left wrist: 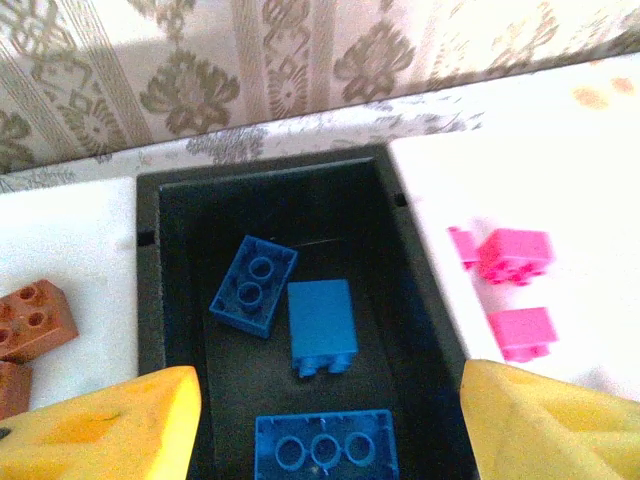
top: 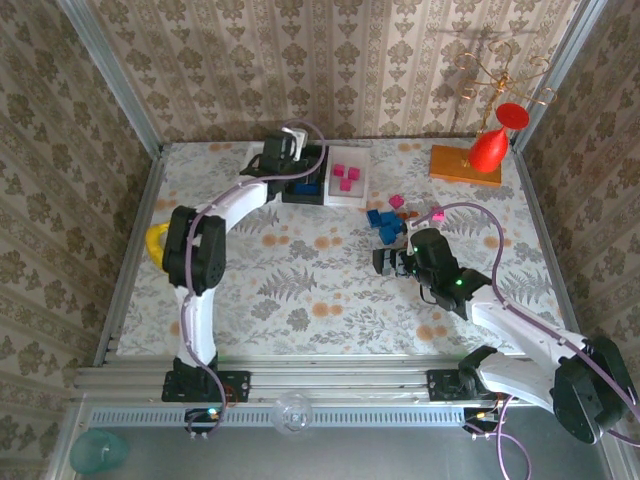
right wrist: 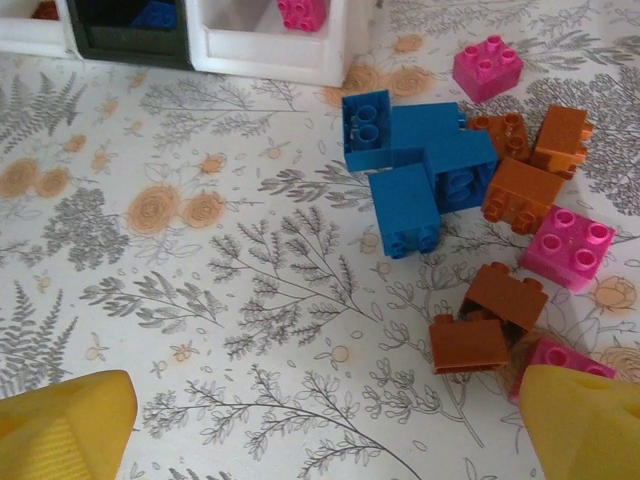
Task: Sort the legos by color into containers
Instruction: Place the lego in the container, then pick up the lego from the center of the table.
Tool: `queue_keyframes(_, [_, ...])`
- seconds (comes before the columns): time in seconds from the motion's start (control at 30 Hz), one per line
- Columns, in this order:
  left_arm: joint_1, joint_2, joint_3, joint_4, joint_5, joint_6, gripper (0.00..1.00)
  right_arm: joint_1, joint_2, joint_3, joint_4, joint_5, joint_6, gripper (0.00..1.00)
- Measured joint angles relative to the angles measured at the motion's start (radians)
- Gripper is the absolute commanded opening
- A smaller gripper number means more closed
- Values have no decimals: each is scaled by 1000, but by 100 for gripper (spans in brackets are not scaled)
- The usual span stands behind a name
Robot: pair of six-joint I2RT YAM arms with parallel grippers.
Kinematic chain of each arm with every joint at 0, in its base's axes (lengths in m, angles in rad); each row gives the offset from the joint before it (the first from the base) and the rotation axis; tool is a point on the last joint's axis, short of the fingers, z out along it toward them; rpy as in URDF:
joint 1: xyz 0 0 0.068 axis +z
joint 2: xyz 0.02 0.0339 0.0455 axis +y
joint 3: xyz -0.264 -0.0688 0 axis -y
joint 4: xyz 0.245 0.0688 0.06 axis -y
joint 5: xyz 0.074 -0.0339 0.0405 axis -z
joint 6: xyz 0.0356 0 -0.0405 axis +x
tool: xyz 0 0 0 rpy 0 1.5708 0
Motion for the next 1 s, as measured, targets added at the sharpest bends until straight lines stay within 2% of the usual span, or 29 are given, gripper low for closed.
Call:
queue_keyframes(0.27, [-11,-388,-420,189,142,-72,73,-2,202,142,-25,74,-3,99])
queue_keyframes(0.53, [-20,-637,-764,235,212,-143,73,-18,425,264,-48,98,-3,94])
queue_keyframes(0.8, [-63,-856,-940,234,240,-178,73,-29,643,404,-66,106,-10,89])
queue_keyframes(1.0, [-63,-924,-991,225,237,-184,73,-30,741,492,-89,142,-11,89])
